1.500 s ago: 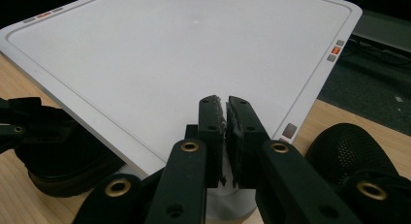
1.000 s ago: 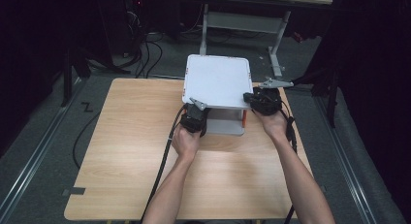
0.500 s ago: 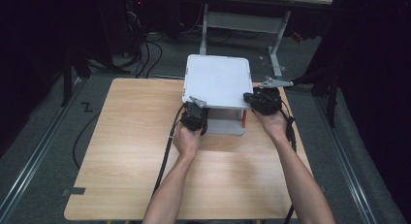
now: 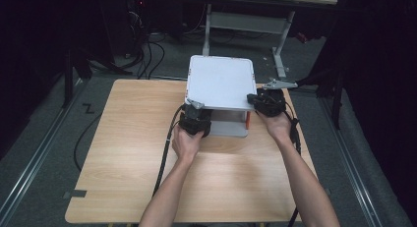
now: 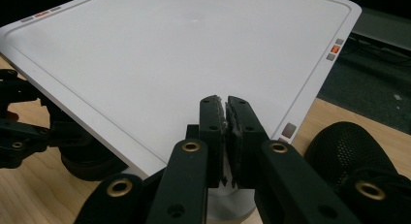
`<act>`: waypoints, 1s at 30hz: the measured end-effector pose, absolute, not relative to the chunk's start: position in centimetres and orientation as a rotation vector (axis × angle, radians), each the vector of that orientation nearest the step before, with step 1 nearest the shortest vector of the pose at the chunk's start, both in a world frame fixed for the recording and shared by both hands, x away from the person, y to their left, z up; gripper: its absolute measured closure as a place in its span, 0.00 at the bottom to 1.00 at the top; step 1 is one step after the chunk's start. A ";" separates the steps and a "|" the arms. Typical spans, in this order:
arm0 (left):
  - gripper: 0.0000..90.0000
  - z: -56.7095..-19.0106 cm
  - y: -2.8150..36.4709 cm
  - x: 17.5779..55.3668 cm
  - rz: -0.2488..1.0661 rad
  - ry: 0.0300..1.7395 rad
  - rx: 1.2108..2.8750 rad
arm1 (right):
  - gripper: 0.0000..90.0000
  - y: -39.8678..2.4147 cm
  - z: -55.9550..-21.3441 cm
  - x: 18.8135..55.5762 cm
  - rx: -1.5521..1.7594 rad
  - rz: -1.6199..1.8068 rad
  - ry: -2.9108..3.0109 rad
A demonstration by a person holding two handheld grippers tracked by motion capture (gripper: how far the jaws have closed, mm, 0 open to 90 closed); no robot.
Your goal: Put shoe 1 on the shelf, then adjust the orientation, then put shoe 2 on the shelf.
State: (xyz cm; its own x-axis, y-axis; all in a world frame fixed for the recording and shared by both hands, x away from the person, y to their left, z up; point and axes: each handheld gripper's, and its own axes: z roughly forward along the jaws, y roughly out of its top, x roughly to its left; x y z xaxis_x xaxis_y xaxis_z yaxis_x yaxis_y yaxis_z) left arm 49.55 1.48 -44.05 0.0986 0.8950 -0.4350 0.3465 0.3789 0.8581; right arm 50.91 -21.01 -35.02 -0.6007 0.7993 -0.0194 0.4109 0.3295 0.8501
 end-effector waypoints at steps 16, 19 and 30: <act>0.38 -43.2 4.9 46.8 0.482 1.403 1.142 | 0.94 -21.0 -35.2 50.8 1.047 1.195 2.154; 0.38 -42.9 5.3 46.2 0.462 1.380 1.150 | 0.94 -21.0 -35.2 50.8 1.046 1.195 2.154; 0.37 -41.9 7.7 43.9 0.427 1.342 1.121 | 0.92 -21.1 -35.1 50.9 1.049 1.196 2.154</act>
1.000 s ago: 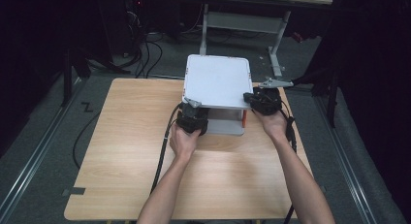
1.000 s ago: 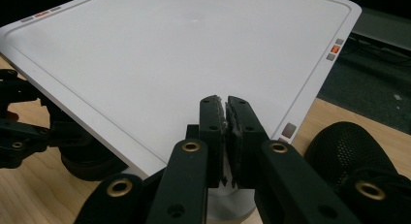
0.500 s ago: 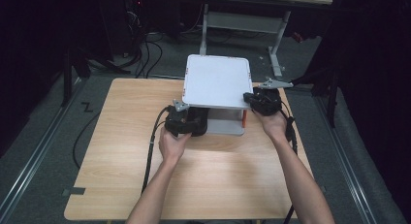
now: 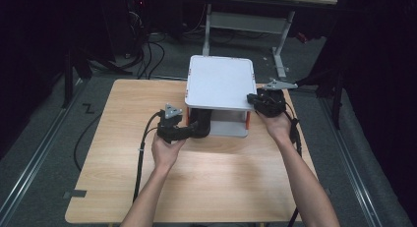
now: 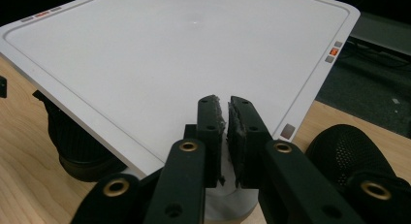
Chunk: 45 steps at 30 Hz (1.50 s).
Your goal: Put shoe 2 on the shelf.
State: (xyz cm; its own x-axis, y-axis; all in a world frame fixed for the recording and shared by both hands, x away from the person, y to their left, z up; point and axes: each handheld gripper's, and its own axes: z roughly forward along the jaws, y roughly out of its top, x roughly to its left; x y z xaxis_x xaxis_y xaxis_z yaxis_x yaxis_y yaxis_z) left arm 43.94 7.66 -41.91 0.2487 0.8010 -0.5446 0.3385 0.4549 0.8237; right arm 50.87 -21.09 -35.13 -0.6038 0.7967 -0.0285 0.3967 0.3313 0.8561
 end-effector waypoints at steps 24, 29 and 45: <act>0.37 -48.1 14.1 38.9 0.508 1.486 1.138 | 0.66 -21.2 -35.1 49.9 1.047 1.226 2.164; 0.37 -48.7 15.0 38.7 0.531 1.510 1.138 | 0.66 -22.4 -35.2 49.0 1.062 1.257 2.142; 0.37 -51.2 16.0 38.4 0.606 1.573 1.188 | 0.67 -27.1 -34.8 44.4 1.055 1.308 2.055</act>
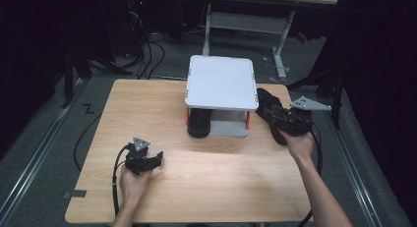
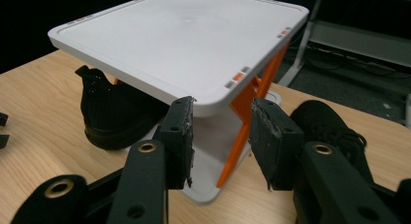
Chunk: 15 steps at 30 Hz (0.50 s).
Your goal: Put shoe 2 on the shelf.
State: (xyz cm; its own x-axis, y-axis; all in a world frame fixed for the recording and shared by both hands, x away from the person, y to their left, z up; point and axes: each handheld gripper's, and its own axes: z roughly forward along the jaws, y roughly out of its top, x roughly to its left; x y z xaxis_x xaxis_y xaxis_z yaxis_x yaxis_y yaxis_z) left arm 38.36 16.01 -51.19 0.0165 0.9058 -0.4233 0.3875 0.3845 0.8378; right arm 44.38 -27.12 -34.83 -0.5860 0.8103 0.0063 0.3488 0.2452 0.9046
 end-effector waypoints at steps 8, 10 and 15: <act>0.33 -51.8 15.8 38.0 0.653 1.563 1.199 | 0.68 -29.9 -36.4 43.5 1.132 1.270 2.027; 0.32 -51.8 15.8 37.9 0.653 1.565 1.203 | 0.68 -30.6 -36.8 43.5 1.153 1.260 2.013; 0.31 -51.8 15.8 37.9 0.652 1.566 1.202 | 0.67 -32.2 -37.7 43.7 1.207 1.213 1.970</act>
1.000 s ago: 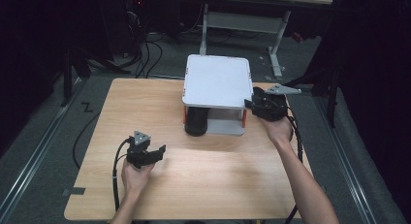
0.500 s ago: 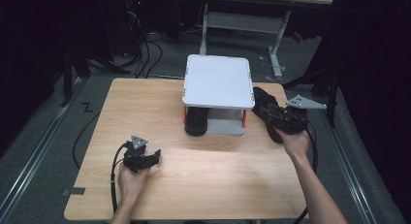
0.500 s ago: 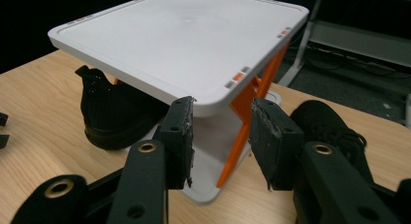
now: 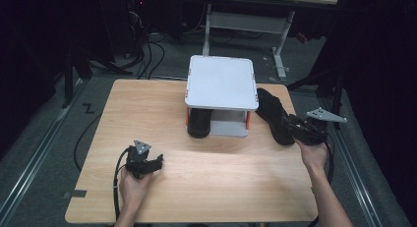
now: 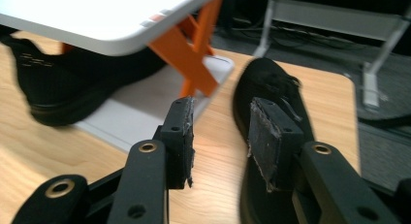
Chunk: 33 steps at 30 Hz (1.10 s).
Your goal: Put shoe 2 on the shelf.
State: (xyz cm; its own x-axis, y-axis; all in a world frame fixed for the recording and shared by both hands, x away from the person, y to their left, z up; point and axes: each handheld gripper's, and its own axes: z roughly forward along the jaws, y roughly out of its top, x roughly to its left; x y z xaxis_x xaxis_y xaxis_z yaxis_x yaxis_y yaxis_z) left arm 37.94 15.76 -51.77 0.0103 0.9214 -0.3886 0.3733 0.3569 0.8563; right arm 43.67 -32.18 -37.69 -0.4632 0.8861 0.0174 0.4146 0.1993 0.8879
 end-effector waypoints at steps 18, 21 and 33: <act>0.31 -51.8 15.7 37.9 0.652 1.566 1.202 | 0.56 -34.0 -40.3 47.0 1.339 1.057 1.937; 0.31 -51.8 15.7 37.9 0.652 1.566 1.198 | 0.55 -33.6 -40.7 47.3 1.326 1.039 1.944; 0.31 -51.8 15.7 37.9 0.652 1.565 1.200 | 0.62 -32.0 -42.1 49.8 1.284 0.937 2.052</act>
